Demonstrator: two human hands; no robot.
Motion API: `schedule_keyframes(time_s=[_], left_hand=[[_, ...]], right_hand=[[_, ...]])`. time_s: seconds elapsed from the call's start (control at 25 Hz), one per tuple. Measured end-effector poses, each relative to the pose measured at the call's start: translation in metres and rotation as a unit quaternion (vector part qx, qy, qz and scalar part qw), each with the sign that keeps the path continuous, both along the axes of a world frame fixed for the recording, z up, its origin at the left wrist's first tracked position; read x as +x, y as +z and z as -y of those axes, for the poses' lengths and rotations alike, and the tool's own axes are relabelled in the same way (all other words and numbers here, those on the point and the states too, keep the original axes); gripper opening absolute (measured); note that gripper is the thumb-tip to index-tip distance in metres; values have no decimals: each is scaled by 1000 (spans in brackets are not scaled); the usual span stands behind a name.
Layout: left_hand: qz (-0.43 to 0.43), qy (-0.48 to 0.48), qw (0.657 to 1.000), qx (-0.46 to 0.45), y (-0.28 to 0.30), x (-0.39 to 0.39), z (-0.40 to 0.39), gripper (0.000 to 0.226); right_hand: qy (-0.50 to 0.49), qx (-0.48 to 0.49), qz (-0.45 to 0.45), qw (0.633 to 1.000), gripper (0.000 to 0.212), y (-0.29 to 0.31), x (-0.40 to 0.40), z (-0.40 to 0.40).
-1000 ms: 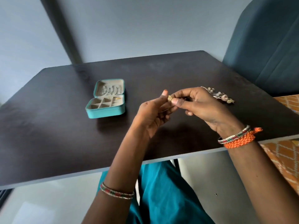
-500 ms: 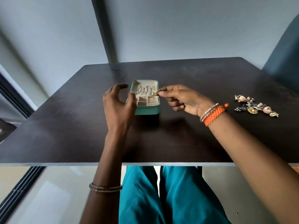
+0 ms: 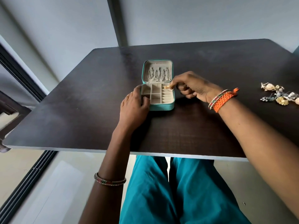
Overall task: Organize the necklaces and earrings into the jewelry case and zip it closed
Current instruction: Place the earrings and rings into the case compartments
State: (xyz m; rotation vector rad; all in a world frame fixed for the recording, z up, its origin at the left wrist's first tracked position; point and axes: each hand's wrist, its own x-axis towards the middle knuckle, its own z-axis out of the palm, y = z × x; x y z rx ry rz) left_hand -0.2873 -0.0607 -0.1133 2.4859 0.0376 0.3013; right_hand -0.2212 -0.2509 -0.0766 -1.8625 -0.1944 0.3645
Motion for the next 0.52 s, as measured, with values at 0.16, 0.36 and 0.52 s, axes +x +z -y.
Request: schedule_keyframes(time_s=[0.16, 0.36, 0.52], left_hand=[[12, -1, 1000, 2, 0, 0, 1, 48], [19, -4, 1000, 0, -1, 0, 0, 49], [24, -8, 1000, -2, -2, 1, -2, 49]], right_hand=[[-2, -28, 51, 998, 11, -5, -2, -5], [-5, -67, 70, 995, 8, -4, -3, -9], [-29, -66, 121, 990, 7, -3, -7, -13]])
